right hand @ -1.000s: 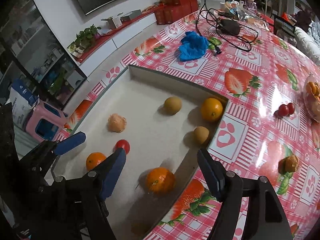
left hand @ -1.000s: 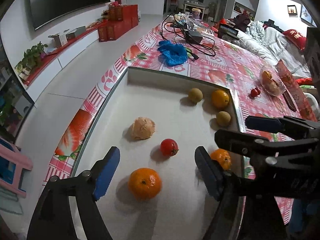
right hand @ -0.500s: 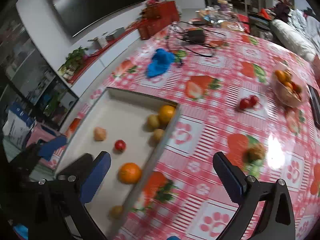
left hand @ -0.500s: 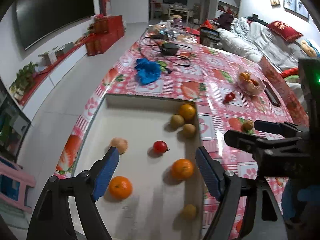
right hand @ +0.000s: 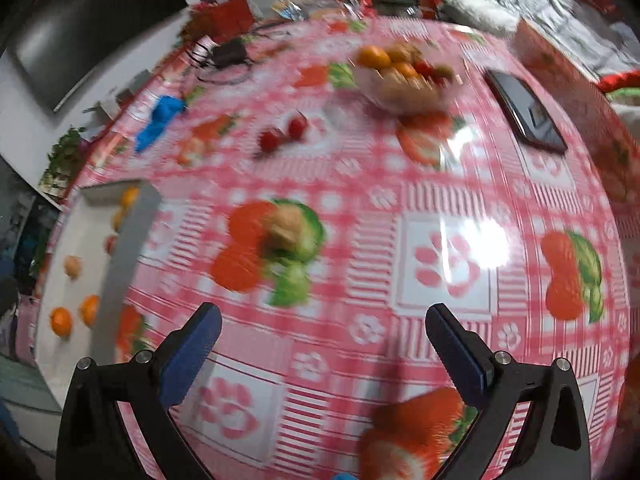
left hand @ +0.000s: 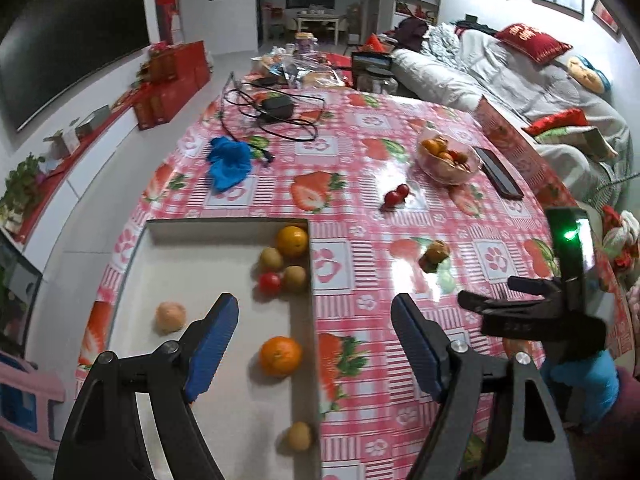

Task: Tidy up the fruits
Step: 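Move both open tools back to the fruits on the tablecloth, then grasp the tan papery-husked fruit with the right tool, then grasp a second cherry tomato with the left tool while the right tool holds the husked fruit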

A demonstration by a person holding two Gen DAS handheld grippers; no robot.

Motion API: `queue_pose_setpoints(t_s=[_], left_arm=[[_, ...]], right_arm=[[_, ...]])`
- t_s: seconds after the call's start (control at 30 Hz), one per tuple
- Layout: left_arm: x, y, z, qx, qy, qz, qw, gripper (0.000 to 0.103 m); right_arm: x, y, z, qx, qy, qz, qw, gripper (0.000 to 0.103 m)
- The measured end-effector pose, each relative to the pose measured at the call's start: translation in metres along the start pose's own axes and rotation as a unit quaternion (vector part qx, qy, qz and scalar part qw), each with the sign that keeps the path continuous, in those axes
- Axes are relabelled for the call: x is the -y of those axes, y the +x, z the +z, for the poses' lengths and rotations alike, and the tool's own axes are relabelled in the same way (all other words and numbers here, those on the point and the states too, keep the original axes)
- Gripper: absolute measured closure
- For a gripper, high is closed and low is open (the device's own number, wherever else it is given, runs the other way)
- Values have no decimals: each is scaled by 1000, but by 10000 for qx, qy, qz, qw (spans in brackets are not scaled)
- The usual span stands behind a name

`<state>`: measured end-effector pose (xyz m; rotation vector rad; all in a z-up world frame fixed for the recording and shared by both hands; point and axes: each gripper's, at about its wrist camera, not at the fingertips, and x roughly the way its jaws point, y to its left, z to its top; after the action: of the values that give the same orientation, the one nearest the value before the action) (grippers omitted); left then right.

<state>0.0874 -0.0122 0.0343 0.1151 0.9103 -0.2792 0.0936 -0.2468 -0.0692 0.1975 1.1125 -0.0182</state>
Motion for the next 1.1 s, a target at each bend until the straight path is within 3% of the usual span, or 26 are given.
queue_pose_setpoints(t_s=[0.17, 0.4, 0.53, 0.6, 0.63, 0.67, 0.83, 1.1], left_arm=[[14, 9, 1, -121, 120, -20, 9999, 21], [18, 12, 18, -161, 214, 9, 9996, 21], [25, 15, 41, -78, 347, 81, 9993, 21], [33, 21, 54, -42, 430, 50, 9991, 21], [38, 26, 58, -35, 482, 15, 9988, 21], [42, 31, 62, -37, 524, -13, 9986, 21], [71, 77, 81, -104, 743, -66, 9972, 21], [104, 168, 87, -534, 936, -20, 9942, 21]], right_arm=[[-10, 13, 0, 24, -253, -220, 9994, 0], [-30, 30, 25, 303, -386, -125, 9987, 3], [-37, 34, 38, 507, -490, -209, 9973, 48], [-35, 35, 42, 539, -484, -172, 9972, 60], [-31, 34, 42, 559, -484, -103, 9972, 74], [-27, 33, 41, 571, -453, -38, 9973, 77], [14, 18, 29, 638, -73, 376, 9972, 77], [64, -11, -6, 736, 361, 408, 9958, 77]])
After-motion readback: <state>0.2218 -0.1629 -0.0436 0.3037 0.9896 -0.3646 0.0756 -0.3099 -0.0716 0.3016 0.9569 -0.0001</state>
